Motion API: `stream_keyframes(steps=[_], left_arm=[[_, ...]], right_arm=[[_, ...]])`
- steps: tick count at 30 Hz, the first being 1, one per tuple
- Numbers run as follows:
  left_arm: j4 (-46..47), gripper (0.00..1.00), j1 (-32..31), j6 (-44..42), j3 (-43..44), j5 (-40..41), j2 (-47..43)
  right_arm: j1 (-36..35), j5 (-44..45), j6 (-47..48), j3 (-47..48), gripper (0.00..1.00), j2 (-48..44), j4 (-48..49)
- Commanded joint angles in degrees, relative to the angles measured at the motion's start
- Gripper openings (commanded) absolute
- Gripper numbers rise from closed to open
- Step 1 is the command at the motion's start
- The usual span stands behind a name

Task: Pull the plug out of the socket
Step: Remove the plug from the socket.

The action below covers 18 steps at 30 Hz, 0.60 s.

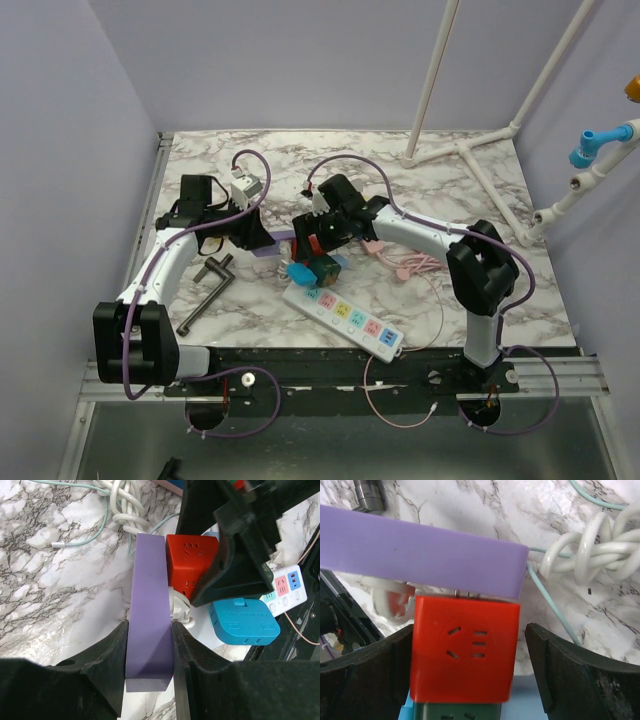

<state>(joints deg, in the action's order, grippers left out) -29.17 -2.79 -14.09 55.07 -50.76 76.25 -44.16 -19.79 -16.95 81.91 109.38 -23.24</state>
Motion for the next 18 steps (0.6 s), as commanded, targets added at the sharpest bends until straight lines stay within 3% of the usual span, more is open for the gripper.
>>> stream_keyframes(steps=[1,8,14,18], left_arm=[[3.14,0.00,-0.62,2.80,0.58,-6.37,-3.32],[1.73,0.00,-1.80,1.63,0.19,-6.02,-3.27],[-3.41,0.50,-4.27,-2.97,1.15,-5.34,-1.58],[-5.64,0.60,-5.40,-4.74,1.83,-4.99,-0.09]], right_arm=[[-0.13,-3.35,-1.71,3.17,0.90,2.74,-0.04],[0.22,-0.87,-1.88,4.43,0.62,1.62,0.22],[0.24,1.65,-0.48,6.04,0.44,0.14,-1.01],[0.17,2.49,0.24,6.07,0.42,-1.07,-1.05]])
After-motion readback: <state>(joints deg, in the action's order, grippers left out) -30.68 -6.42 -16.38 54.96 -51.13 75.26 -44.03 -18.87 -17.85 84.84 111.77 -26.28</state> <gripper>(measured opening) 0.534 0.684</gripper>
